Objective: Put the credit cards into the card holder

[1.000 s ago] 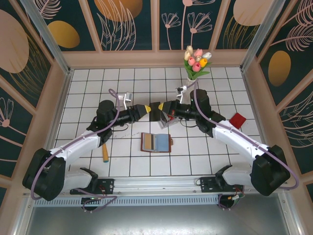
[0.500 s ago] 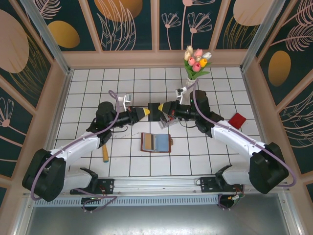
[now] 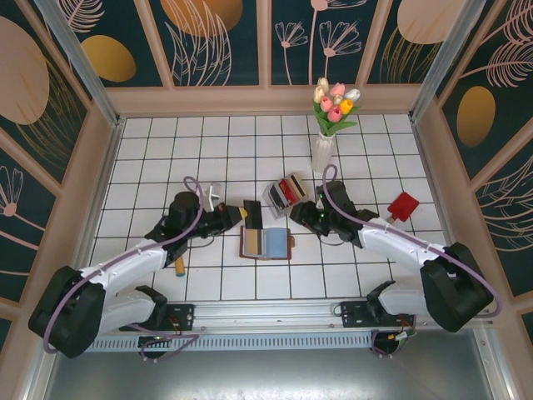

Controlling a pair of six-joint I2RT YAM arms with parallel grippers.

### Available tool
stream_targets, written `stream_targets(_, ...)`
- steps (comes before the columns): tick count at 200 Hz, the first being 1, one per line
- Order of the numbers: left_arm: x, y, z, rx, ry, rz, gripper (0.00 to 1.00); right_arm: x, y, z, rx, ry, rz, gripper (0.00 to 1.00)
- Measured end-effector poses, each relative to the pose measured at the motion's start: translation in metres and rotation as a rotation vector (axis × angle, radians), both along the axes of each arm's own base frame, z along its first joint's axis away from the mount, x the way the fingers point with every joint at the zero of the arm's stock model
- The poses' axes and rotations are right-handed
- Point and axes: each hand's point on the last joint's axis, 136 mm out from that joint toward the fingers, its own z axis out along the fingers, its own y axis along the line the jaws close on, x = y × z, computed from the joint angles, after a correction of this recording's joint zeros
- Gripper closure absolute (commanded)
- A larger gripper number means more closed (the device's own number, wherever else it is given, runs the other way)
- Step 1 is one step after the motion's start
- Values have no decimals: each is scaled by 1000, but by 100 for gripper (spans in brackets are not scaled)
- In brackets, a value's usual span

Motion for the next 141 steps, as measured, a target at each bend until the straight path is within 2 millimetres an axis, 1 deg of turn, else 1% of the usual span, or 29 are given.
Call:
stream_targets(6, -3, -1, -4, 19, 4, 1, 100, -4, -2, -6, -11, 11, 0, 54)
stream_targets(14, -11, -7, -11, 49, 9, -17, 100, -11, -4, -15, -27, 28, 4, 54)
stream_targets(31, -20, -13, -20, 89, 12, -31, 100, -16, -4, -24, -48, 44, 9, 54)
stream_targets(62, -21, -4, -43, 152, 30, 21, 100, -22, 4, -36, -82, 55, 31, 55)
stream_targets(79, -24, -4, -53, 172, 46, 26, 100, -27, 9, -44, -102, 71, 49, 56)
stream_targets(102, -25, -9, -60, 167, 56, 19, 100, -30, 14, -52, -128, 82, 58, 58)
stream_targets(141, -26, -16, -68, 161, 67, 5, 100, -29, 15, -54, -136, 81, 42, 61)
